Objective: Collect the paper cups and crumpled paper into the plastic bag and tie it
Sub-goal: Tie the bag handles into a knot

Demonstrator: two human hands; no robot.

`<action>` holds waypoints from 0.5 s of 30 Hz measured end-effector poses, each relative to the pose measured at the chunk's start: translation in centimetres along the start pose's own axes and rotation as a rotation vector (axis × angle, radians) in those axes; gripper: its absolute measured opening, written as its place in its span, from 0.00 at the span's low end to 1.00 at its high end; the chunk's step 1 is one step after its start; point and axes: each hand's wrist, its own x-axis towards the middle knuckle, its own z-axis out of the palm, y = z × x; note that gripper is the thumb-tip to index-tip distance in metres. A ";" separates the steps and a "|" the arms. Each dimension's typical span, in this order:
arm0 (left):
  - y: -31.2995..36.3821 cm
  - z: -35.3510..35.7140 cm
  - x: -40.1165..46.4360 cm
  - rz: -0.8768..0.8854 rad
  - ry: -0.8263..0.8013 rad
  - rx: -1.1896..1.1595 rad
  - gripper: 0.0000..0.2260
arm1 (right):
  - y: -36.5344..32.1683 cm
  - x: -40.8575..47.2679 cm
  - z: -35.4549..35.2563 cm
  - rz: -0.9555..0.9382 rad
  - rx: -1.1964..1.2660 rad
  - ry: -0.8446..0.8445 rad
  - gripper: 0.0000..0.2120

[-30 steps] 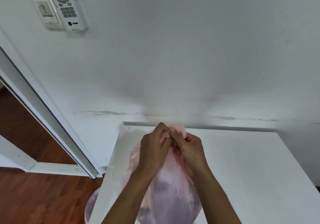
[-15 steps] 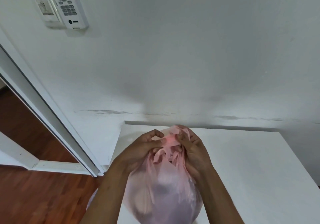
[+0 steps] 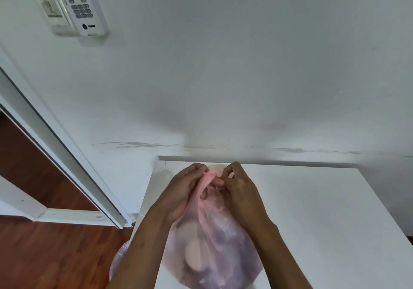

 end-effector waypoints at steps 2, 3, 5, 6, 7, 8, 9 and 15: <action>-0.3 0.1 0.1 -0.054 0.039 0.057 0.12 | -0.1 0.1 0.2 0.049 0.049 0.097 0.09; -0.4 0.3 0.2 -0.079 0.062 0.079 0.12 | -0.2 0.0 0.4 0.062 0.085 0.140 0.10; -0.6 0.4 0.4 -0.116 0.105 0.055 0.09 | -0.2 -0.1 0.7 0.063 0.132 0.189 0.11; -0.6 0.5 0.4 -0.125 0.118 0.024 0.08 | -0.2 -0.2 0.8 0.051 0.143 0.208 0.11; -0.6 0.6 0.4 -0.128 0.113 0.000 0.08 | -0.1 -0.3 0.8 0.037 0.152 0.226 0.11; -0.5 0.7 0.4 -0.120 0.089 -0.010 0.08 | -0.1 -0.3 0.8 0.025 0.159 0.243 0.11; -0.5 0.8 0.4 -0.106 0.065 -0.007 0.07 | 0.0 -0.3 0.7 0.016 0.162 0.259 0.11; -0.3 0.6 1.1 -0.092 0.267 0.087 0.09 | -0.1 -0.1 0.6 0.022 0.229 0.349 0.11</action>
